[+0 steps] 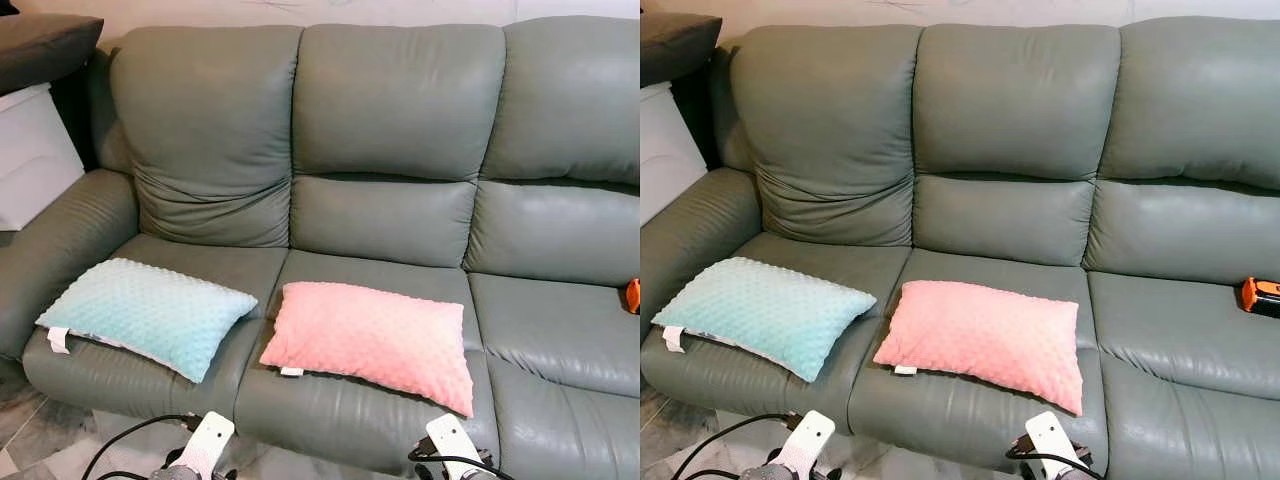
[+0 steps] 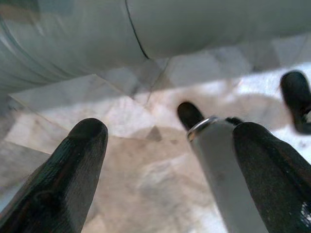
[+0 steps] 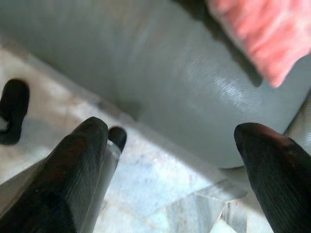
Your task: Move the pillow to the sofa
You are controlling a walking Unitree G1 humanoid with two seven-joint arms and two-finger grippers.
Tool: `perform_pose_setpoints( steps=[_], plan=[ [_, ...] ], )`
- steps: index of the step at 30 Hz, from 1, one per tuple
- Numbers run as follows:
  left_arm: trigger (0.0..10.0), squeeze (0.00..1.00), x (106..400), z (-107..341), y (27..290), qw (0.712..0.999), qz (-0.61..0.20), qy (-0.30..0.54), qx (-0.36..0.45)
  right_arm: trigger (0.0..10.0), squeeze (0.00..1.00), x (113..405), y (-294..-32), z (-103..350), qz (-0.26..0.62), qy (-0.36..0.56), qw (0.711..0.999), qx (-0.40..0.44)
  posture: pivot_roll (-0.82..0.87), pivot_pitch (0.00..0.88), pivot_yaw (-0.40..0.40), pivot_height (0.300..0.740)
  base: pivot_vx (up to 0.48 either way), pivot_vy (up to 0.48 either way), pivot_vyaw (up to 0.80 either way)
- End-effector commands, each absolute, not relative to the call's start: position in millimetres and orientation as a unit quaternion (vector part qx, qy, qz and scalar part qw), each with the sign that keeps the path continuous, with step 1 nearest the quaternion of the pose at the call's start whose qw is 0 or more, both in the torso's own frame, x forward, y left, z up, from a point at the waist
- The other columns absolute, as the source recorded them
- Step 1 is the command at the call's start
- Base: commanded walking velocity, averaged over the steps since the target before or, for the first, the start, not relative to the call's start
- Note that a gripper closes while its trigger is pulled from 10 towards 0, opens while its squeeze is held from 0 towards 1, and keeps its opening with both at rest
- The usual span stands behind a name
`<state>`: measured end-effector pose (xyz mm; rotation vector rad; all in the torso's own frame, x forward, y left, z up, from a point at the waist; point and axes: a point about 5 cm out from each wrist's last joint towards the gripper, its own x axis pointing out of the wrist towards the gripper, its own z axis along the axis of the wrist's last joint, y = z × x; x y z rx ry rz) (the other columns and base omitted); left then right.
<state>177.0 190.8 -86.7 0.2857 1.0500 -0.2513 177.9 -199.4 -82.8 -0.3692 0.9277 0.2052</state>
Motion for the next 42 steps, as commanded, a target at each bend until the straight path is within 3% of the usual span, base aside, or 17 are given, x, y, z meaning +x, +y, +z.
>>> perform_pose_setpoints(
  steps=[1, 2, 4, 8, 9, 13, 16, 25, 29, 34, 42],
  plan=[
    [10.0, 0.0, 183.0, -83.0, 196.6, 0.86, -0.09, 0.488, 0.117, 10.0, 0.0, 186.8, -199.3, -77.7, 0.078, 0.418, 0.888, -0.175, -0.15, 0.0, 0.057, 0.74, 0.0, 0.0, 0.0],
    [10.0, 0.0, 183.0, -83.0, 196.6, 0.86, -0.09, 0.488, 0.117, 10.0, 0.0, 186.8, -199.3, -77.7, 0.078, 0.418, 0.888, -0.175, -0.15, 0.0, 0.057, 0.74, 0.0, 0.0, 0.0],
    [10.0, 0.0, 197.7, -74.4, 201.7, 0.887, -0.042, 0.457, 0.051, 10.0, 0.0, 206.0, -206.0, -65.5, 0.035, 0.382, 0.912, -0.144, -0.14, 0.0, 0.043, 0.74, 0.0, 0.0, 0.0],
    [10.0, 0.0, 224.2, -56.2, 208.8, 0.92, -0.013, 0.389, 0.046, 10.0, 0.0, 223.9, -211.5, -52.2, 0.023, 0.344, 0.929, -0.136, -0.14, 0.0, 0.031, 0.74, 0.0, 0.0, 0.0],
    [10.0, 0.0, 251.2, -36.1, 210.1, 0.944, 0.006, 0.329, 0.013, 10.0, 0.0, 241.0, -214.8, -38.8, 0.011, 0.308, 0.942, -0.129, -0.13, 0.0, 0.015, 0.74, 0.0, 0.0, 0.0],
    [10.0, 0.0, 291.0, -1.0, 203.9, 0.969, -0.009, 0.246, -0.013, 10.0, 0.0, 277.5, -208.8, -5.9, 0.007, 0.215, 0.97, -0.109, -0.13, 0.0, 0.013, 0.74, 0.0, 0.0, 0.0],
    [10.0, 0.0, 305.0, 13.7, 196.8, 0.976, -0.043, 0.216, -0.003, 10.0, 0.0, 294.3, -202.5, 13.6, 0.014, 0.16, 0.982, -0.099, -0.13, 0.0, 0.017, 0.74, 0.0, 0.0, 0.0],
    [10.0, 0.0, 295.4, 24.8, 186.2, 0.987, -0.105, 0.115, 0.033, 10.0, 0.0, 293.7, -204.6, 49.4, 0.021, 0.036, 0.996, -0.075, -0.15, 0.0, 0.04, 0.74, 0.0, 0.0, 0.0],
    [10.0, 0.0, 273.2, 31.4, 189.9, 0.993, -0.094, 0.065, 0.026, 10.0, 0.0, 271.0, -214.6, 62.2, 0.004, 0.002, 0.998, -0.062, -0.15, 0.0, 0.05, 0.74, 0.0, 0.0, 0.0],
    [10.0, 0.0, 253.5, 32.0, 189.4, 0.995, -0.078, 0.062, 0.011, 10.0, 0.0, 249.1, -221.1, 62.2, -0.025, 0.012, 0.998, -0.048, -0.15, 0.0, 0.051, 0.74, 0.0, 0.0, 0.0],
    [10.0, 0.0, 252.7, 46.0, 181.1, 0.995, -0.091, 0.046, 0.019, 10.0, 0.0, 242.8, -217.2, 66.3, -0.022, 0.022, 0.999, -0.043, -0.16, 0.0, 0.058, 0.74, 0.0, 0.0, 0.0]
  ],
)
